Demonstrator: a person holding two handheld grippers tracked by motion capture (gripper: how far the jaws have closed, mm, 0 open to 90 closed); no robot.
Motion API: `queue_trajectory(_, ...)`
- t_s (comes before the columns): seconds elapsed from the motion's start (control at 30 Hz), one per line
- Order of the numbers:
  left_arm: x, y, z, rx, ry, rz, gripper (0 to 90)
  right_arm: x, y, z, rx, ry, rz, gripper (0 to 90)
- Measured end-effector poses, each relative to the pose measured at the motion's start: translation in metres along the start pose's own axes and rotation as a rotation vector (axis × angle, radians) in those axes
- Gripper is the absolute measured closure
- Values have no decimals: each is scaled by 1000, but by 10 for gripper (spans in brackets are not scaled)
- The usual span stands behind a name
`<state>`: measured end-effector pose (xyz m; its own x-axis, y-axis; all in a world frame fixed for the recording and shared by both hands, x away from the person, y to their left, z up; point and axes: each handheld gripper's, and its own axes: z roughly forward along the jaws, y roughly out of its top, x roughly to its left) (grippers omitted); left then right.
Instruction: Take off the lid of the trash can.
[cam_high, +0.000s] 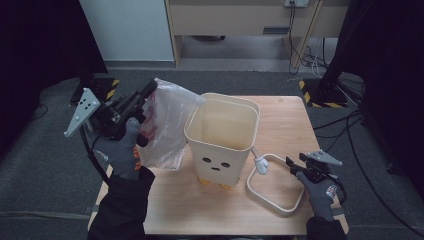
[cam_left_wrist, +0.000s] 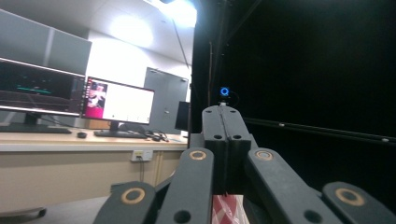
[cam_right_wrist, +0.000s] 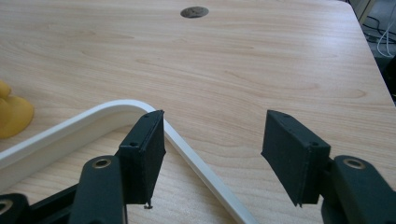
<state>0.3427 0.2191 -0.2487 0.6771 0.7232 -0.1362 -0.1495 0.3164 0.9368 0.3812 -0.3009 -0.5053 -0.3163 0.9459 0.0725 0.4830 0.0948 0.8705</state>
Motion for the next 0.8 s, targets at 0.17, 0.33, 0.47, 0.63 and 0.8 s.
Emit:
queue_trajectory(0.17, -10, 0, 14, 5, -31, -13, 900, 2, 4, -3, -23, 6, 0, 389)
queue_trajectory(0.33, -15, 0, 23, 7, -46, -24, 900, 3, 5, -3, -28, 8, -4, 389)
queue_trajectory(0.47, -18, 3, 32, -1, -62, -41, 900, 3, 6, -4, -37, 9, -6, 389)
queue_trajectory(0.63, -25, 8, 39, -9, -77, -34, 900, 3, 7, -5, -50, 7, -5, 389)
queue_trajectory(0.8, -26, 20, 44, -20, -78, -17, 900, 2, 8, -6, -49, 9, -3, 389)
